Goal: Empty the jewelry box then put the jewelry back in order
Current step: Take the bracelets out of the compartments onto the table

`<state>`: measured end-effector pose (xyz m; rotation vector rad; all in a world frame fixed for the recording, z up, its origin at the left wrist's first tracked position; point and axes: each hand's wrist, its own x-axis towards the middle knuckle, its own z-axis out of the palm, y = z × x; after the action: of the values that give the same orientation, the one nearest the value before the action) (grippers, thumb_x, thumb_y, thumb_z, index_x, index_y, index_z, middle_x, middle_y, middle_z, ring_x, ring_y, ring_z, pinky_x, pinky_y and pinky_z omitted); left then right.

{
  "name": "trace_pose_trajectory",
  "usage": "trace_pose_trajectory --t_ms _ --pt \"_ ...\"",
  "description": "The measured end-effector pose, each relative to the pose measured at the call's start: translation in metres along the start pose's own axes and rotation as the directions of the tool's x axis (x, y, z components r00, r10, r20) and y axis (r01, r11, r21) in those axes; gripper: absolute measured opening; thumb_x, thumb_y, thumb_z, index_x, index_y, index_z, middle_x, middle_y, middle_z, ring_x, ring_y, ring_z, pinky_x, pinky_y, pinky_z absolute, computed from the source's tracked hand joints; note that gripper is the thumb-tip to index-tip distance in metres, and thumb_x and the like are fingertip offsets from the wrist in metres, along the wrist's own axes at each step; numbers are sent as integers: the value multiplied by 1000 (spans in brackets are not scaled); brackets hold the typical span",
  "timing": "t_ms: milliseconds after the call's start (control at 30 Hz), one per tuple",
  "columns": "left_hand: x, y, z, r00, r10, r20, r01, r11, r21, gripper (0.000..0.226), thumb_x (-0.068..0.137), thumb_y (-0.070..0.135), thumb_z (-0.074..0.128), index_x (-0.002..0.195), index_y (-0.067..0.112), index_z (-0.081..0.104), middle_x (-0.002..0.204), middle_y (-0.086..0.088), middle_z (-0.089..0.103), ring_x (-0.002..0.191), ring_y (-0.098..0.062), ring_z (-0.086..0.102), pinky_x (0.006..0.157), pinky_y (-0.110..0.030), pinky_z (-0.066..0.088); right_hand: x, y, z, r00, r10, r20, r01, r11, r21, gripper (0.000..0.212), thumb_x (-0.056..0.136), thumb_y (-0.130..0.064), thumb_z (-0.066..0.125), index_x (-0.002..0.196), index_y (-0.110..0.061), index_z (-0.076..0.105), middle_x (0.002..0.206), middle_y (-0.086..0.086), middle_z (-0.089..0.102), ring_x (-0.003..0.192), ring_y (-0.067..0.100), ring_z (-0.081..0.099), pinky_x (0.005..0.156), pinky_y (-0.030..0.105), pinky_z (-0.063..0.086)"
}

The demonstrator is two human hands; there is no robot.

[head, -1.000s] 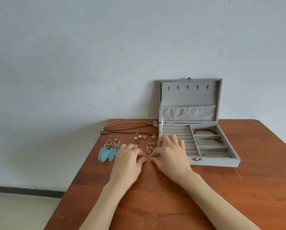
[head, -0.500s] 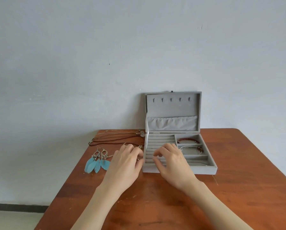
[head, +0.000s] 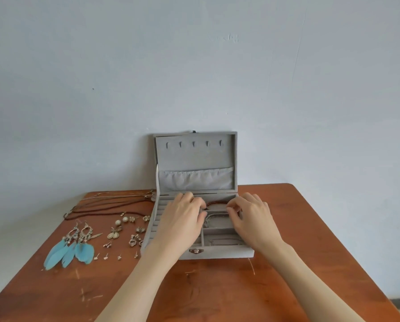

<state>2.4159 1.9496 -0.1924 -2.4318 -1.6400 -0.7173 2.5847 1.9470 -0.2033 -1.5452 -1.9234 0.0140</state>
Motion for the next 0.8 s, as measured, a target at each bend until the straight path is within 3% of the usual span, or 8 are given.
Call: trace_pose_trajectory --t_ms 200,333,467,600,800 --pt "41 0 17 993 -108 53 102 988 119 26 94 30 46 112 19 62 114 0 55 109 -18 47 87 -30 39 23 17 17 997 73 6 -74 994 84 17 91 -17 52 91 -10 67 83 -3 48 91 21 48 75 24 35" --pt "59 4 27 961 -252 113 219 945 244 29 87 39 57 104 17 66 110 -5 59 106 -25 49 85 -35 39 25 22 22 997 67 33 -70 990 118 16 90 -16 54 96 -10 68 91 -1 51 94 17 47 76 17 33" --pt "64 10 37 944 -298 141 257 933 253 30 85 37 61 105 15 65 114 -8 54 109 -26 47 85 -34 38 25 22 22 996 83 39 -88 988 129 19 90 -11 52 102 -10 67 92 -4 44 91 16 46 71 13 26" --pt "63 5 40 955 -257 149 233 959 159 27 88 31 59 105 11 65 114 -9 51 109 -26 45 85 -34 41 25 23 23 995 92 43 -97 987 127 20 90 -10 51 104 -10 66 93 -4 43 92 17 48 72 13 27" --pt "59 -6 31 987 -22 161 34 997 -73 20 90 29 55 98 14 65 102 -2 50 103 -16 43 86 -29 42 26 24 24 994 98 47 -104 984 146 27 90 -18 56 116 -14 60 101 -3 43 100 20 49 80 19 33"
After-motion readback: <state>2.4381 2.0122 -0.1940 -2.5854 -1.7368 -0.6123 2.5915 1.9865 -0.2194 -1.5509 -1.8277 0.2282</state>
